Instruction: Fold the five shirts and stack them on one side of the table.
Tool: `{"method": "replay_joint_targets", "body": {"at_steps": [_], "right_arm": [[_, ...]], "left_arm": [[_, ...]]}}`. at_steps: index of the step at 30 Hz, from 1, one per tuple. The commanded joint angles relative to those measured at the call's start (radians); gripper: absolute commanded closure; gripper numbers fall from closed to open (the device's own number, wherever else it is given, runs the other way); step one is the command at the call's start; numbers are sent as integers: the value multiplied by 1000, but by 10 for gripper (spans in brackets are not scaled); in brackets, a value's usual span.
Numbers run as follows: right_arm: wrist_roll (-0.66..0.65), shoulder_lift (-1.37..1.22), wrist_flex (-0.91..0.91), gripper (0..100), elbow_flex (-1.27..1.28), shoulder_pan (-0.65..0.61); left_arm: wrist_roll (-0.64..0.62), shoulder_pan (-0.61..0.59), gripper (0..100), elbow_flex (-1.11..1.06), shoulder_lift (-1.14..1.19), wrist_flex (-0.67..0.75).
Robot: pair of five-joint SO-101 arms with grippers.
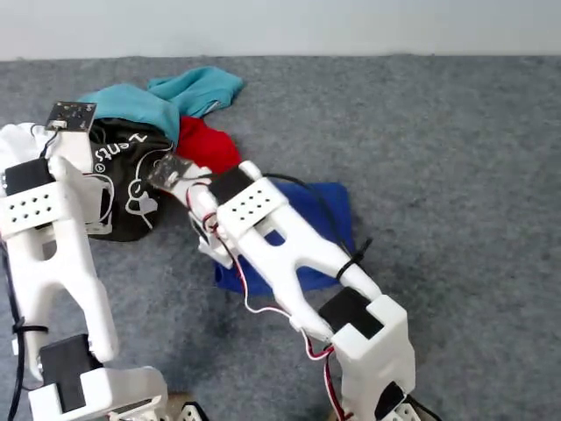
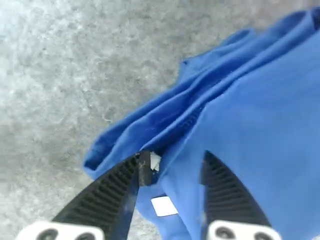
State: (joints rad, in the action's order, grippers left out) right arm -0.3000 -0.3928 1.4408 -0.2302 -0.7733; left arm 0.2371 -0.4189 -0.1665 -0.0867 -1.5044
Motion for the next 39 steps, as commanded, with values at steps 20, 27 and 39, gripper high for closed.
{"method": "replay_joint_targets", "body": {"at_steps": [20,27,39], "right_arm": [[-132,91,8,987,37,-24],[-132,145,74,987,37,-28],[-112,-7,18,987,38,-124]], "left_arm": [[-8,-2,873,31,-38,-8],[-8,-2,873,31,-41,-8],[-8,0,873,30,-38,-8]]}}
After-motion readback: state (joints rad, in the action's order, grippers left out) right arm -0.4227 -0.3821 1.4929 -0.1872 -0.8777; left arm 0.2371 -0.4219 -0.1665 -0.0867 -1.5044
